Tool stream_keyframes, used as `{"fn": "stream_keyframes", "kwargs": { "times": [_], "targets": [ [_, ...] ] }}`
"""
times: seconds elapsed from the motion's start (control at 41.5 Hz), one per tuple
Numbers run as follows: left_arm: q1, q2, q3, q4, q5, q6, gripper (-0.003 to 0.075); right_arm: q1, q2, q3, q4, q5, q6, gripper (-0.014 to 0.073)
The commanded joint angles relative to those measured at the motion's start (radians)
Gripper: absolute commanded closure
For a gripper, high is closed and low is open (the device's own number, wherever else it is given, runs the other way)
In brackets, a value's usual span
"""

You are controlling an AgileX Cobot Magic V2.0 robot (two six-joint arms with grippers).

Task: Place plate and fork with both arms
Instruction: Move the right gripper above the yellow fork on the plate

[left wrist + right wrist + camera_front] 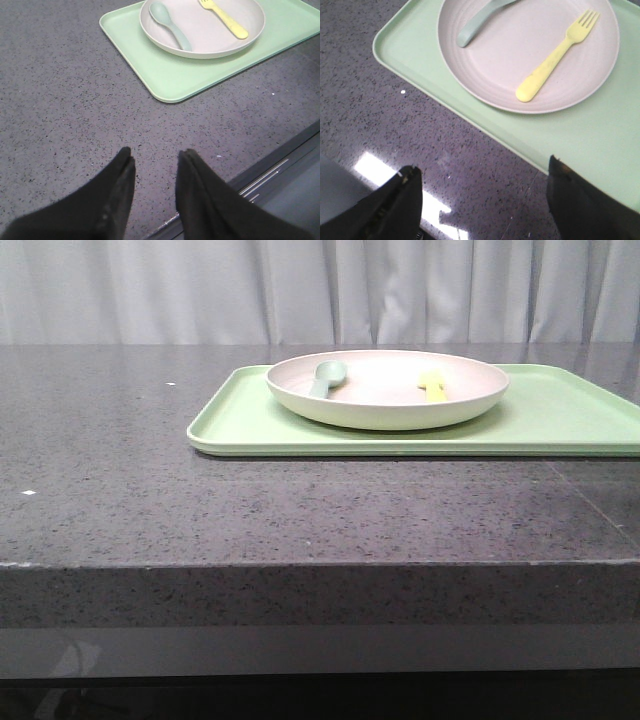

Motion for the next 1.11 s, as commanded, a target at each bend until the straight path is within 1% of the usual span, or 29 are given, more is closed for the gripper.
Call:
{"fn": "stream_keyframes", "kwargs": {
  "times": [0.0, 0.145, 0.217, 0.314, 0.41, 0.627, 0.699, 0.796, 1.085],
  "targets": [
    [-0.007, -0.001, -0.025, -0.019, -0.066, 0.0, 0.0512, 0.003, 0.07, -0.113, -0.056, 0.0, 0.045, 0.0071],
    [-0.007, -0.001, -0.025, -0.019, -0.066, 0.0, 0.0512, 0.003, 0.197, -0.232, -0.132, 0.044, 0.106, 0.0209],
    [-0.007, -0.001, -0.025, -0.019, -0.066, 0.0, 0.0512, 0.0, 0.25, -0.276, -0.155, 0.046, 0.137, 0.0242],
    [-0.007, -0.001, -0.025, -0.019, -0.066, 0.0, 0.0512, -0.026, 0.325, -0.333, -0.154, 0.071, 0.18, 0.0244],
    [-0.007, -0.001, -0.025, -0.019, -0.066, 0.0, 0.0512, -0.042, 0.385, -0.382, -0.147, 0.104, 0.184, 0.0244],
    [-0.007, -0.001, -0.025, -0.019, -0.066, 0.0, 0.0512, -0.052, 0.451, -0.394, -0.141, 0.051, 0.186, 0.0244],
    [-0.007, -0.001, -0.025, -0.019, -0.066, 0.0, 0.0512, -0.068, 0.482, -0.417, -0.139, 0.058, 0.221, 0.0244],
    [-0.007, -0.001, -0.025, -0.019, -0.066, 0.0, 0.0512, -0.092, 0.533, -0.483, -0.138, 0.107, 0.283, 0.0244],
    [-0.007, -0.001, -0.025, -0.019, -0.066, 0.0, 0.0512, -0.101, 0.712, -0.734, -0.13, 0.271, 0.357, 0.0244]
  ]
}}
